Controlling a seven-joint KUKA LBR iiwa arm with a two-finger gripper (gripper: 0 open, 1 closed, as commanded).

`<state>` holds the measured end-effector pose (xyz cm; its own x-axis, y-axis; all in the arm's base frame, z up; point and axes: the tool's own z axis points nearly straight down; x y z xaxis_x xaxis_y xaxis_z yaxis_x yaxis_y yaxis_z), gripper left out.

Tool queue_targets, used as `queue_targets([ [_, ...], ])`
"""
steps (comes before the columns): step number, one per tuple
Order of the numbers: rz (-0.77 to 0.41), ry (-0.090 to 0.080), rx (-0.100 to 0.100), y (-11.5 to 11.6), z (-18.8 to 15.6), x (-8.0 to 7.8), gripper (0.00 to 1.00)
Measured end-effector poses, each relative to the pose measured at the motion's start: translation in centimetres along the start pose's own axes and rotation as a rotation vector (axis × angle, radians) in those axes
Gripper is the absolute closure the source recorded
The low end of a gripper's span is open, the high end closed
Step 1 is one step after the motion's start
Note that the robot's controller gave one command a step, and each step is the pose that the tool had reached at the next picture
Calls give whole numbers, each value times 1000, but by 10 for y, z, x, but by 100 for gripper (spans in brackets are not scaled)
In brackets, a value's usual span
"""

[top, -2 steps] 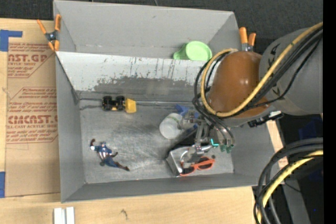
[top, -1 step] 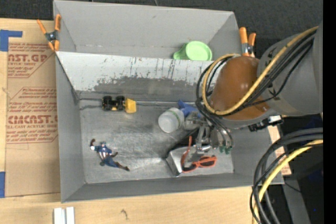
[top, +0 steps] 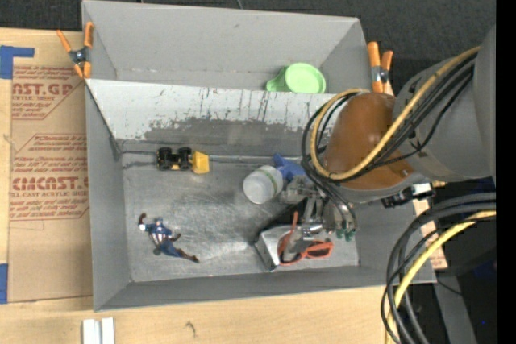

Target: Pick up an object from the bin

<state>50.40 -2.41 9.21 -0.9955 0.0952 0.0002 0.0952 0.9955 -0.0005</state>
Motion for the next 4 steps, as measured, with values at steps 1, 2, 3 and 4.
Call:
queue_targets([
  [1,-200,27,-8,-18,18,-39,100],
  [2,-200,27,-8,-18,18,-39,100],
  [3,-200,12,-3,-18,-21,-34,100],
  [4,-223,8,-1,-13,-82,-41,100],
])
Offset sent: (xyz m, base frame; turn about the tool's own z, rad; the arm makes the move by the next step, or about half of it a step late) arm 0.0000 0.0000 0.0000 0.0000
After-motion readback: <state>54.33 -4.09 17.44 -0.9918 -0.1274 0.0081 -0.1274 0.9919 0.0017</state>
